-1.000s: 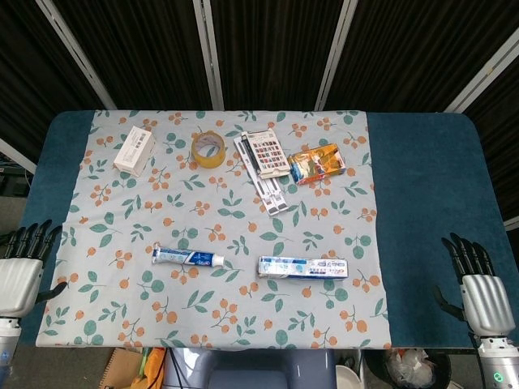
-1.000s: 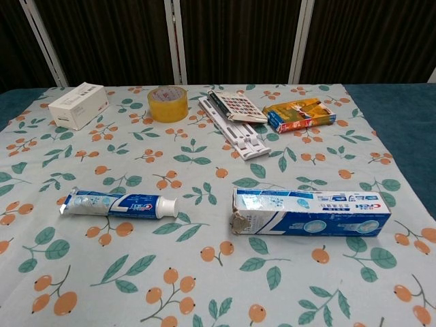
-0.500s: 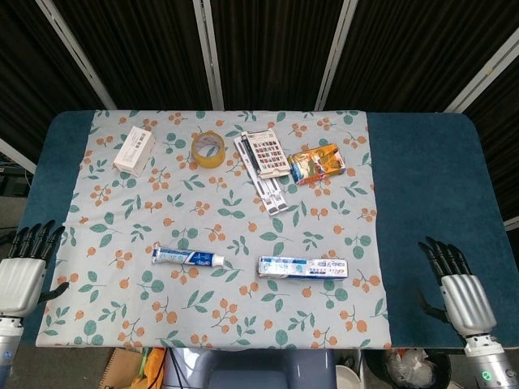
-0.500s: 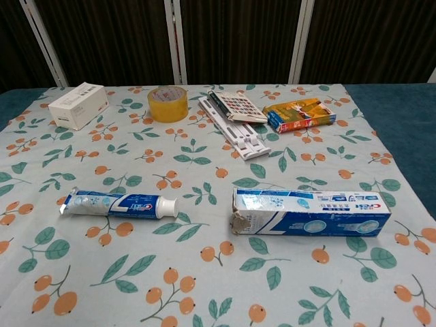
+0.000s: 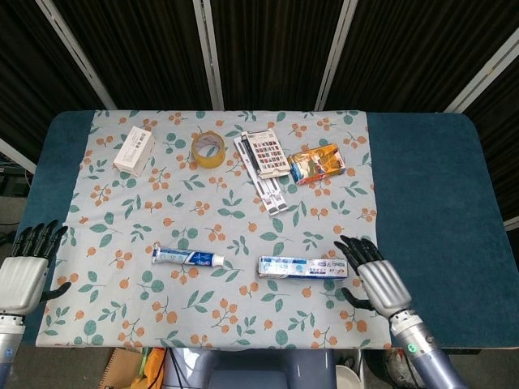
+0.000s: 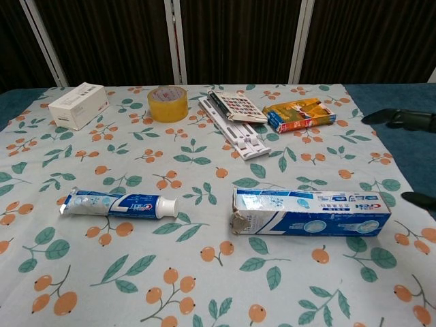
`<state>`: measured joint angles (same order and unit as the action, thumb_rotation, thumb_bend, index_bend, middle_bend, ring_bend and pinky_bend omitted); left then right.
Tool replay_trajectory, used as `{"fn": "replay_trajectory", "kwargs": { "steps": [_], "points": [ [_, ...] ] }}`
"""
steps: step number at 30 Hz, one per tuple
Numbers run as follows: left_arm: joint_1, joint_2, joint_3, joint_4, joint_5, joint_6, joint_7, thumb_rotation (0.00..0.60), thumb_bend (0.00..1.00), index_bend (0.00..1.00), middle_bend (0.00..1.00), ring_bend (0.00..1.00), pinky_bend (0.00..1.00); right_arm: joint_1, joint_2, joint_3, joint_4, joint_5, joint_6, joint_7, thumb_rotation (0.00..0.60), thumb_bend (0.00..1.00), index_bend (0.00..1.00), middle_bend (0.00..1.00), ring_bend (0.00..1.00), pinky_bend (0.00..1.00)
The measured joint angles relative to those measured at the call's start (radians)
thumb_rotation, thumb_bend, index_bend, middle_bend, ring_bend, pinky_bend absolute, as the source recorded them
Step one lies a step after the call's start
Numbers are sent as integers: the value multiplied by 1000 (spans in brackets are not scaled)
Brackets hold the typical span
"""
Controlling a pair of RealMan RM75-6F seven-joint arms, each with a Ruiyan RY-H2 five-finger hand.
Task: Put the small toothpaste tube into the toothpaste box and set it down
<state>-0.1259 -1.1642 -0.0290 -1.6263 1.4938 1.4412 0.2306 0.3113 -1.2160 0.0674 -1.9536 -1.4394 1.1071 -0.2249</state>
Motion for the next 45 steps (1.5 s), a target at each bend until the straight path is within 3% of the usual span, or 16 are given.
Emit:
{"fn": "replay_trajectory", "kwargs": {
  "steps": [7,13,30,36,42,45],
  "points": [
    [-1,10,1,-2,-6,-8,-15,600,0,0,0,0,8,61,-163,29,12,177,-39,-182,600,364,0,148,61,68],
    [-3,17,-1,-8,-15,-17,-27,600,0,0,0,0,8,96,-255,46,71,263,-34,-254,600,363,11,170,84,91],
    [-8,25,0,-16,-25,-30,-41,600,0,0,0,0,8,136,-388,30,211,337,-8,-340,600,363,74,244,160,128],
    [-9,27,1,-18,-29,-35,-41,600,0,0,0,0,8,146,-412,35,258,347,5,-356,600,363,330,462,393,329],
    [-11,27,1,-20,-32,-39,-38,600,0,0,0,0,9,140,-431,33,293,302,53,-340,600,363,488,567,500,415],
    [-11,27,2,-20,-33,-39,-36,600,0,0,0,0,8,133,-428,30,296,278,69,-315,600,363,513,576,509,431]
  ]
}}
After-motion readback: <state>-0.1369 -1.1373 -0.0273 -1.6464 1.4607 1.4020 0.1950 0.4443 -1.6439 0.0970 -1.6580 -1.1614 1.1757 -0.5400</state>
